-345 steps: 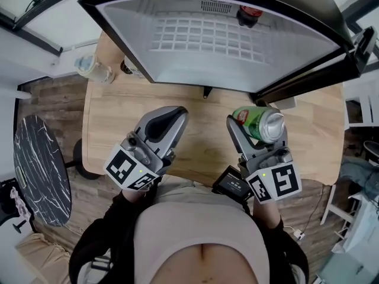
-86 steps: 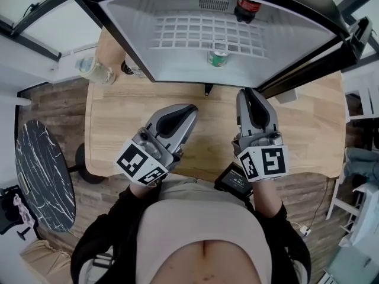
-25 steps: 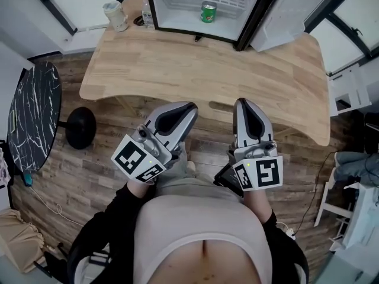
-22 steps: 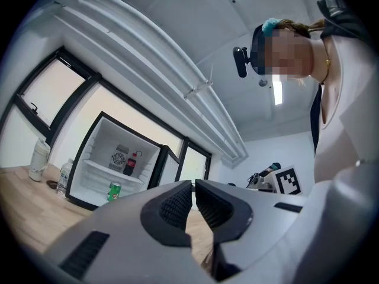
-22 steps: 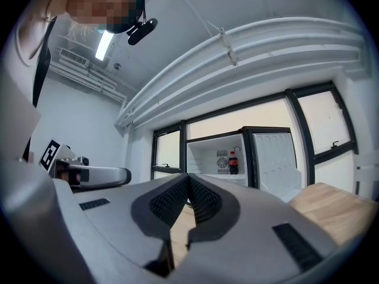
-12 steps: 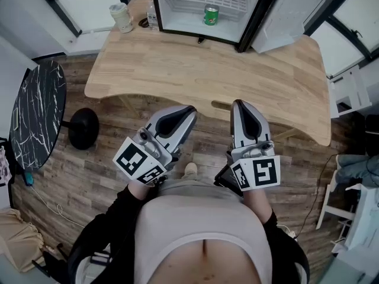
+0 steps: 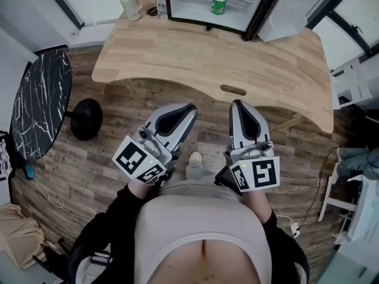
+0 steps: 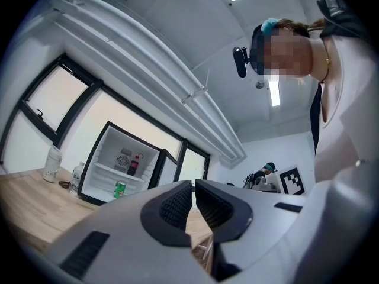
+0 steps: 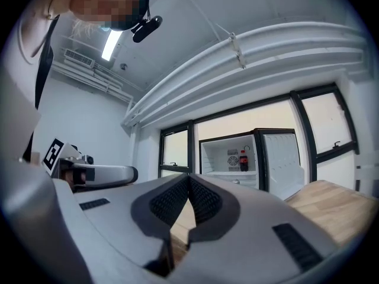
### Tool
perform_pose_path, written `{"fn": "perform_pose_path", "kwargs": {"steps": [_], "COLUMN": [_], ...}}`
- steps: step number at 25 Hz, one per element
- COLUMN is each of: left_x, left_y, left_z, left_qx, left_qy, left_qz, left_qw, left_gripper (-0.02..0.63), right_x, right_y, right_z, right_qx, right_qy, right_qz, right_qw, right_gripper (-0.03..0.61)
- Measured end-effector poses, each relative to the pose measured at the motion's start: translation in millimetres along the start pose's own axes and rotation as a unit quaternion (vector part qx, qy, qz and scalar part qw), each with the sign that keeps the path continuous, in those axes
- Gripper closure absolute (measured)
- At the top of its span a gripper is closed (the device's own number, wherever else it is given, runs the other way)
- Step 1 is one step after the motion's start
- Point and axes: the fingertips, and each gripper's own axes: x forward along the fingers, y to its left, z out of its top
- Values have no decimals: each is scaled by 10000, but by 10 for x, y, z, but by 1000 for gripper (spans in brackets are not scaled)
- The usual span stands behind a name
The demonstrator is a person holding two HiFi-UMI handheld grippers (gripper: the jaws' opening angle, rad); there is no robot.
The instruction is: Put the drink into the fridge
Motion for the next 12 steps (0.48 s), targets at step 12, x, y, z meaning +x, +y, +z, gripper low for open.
{"fn": "perform_pose_path", "kwargs": {"steps": [12], "left_x": [-790], "left_y": [-532], "left_z": [67], "left_qx": [46], "left_qy": [3], "left_qz": [-94], "left_qw": [9999], "left_gripper": [591], "right_x": [-607], "right_y": [773], "right_z": [54], "right_qx": [23], "right_qy": [-52], "right_qz": [-28], "right_qw": [10000], "right_gripper": [551]}}
